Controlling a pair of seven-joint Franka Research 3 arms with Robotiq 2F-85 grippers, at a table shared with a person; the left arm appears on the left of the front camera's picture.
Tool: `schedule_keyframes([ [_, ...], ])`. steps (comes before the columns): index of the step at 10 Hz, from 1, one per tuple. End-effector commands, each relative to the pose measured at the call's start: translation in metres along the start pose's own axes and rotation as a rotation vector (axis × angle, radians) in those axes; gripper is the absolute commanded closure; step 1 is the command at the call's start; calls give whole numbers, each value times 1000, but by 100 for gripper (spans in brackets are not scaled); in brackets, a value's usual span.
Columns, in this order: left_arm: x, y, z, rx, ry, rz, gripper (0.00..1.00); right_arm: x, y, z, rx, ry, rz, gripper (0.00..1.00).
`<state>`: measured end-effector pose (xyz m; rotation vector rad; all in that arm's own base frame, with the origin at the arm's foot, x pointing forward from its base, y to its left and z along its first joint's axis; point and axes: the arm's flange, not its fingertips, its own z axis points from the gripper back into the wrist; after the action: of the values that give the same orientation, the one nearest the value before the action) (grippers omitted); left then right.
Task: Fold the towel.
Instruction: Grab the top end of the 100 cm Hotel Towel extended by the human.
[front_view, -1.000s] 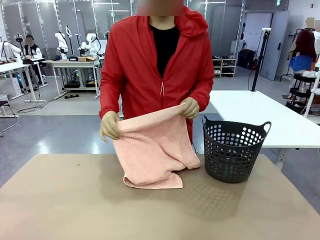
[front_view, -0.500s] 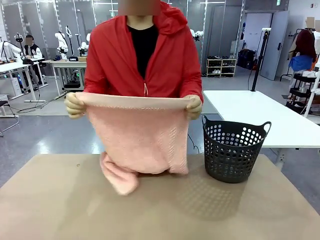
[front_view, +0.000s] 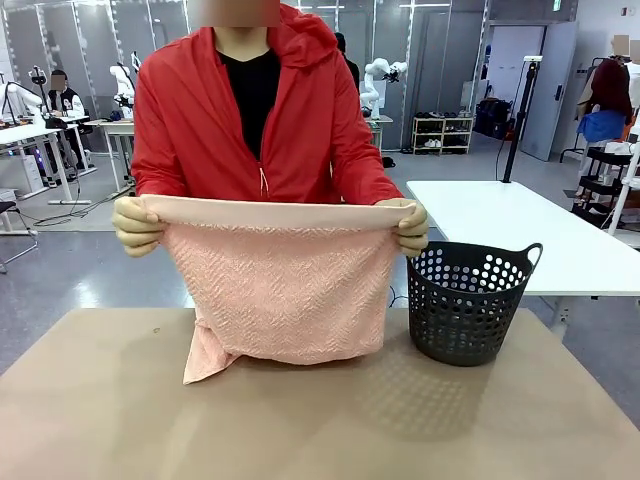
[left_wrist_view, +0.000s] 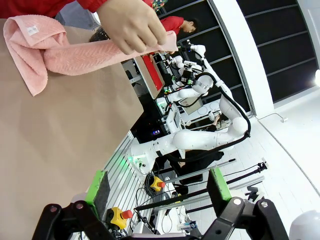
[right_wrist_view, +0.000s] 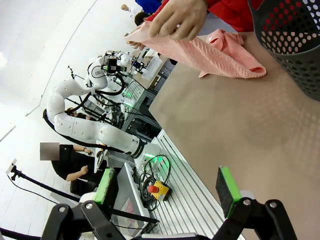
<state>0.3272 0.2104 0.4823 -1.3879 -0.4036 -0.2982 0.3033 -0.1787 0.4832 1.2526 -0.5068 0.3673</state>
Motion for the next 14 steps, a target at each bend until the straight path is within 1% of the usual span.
schedule_keyframes([
  [1,-1,1,1,-21,-3,-11,0,1,-1,1,10,-2,20,0],
  [3,-1,1,1,-21,-3,-11,0,1,-1,1,10,-2,20,0],
  [4,0,0,0,0,0,0,0,0,0,0,0,0,0,0],
  [5,5,-16,0,76,51,-110,0,5,14,4,-37,25,93,0],
  [6,16,-44,-1,236,111,-257,0,17,38,10,-130,71,218,0],
  [8,45,-122,-18,533,225,-562,0,48,107,3,-308,227,493,0],
  [9,55,-151,-35,636,284,-684,0,60,135,-10,-375,307,594,0],
  [10,63,-178,-63,749,355,-829,0,73,162,-33,-462,402,707,0],
  [11,66,-193,-83,831,404,-938,0,79,179,-52,-510,452,774,0],
  [13,66,-223,-129,933,532,-1149,0,87,218,-98,-593,561,949,0],
  [14,64,-236,-150,986,571,-1265,0,89,233,-119,-630,615,1017,0],
])
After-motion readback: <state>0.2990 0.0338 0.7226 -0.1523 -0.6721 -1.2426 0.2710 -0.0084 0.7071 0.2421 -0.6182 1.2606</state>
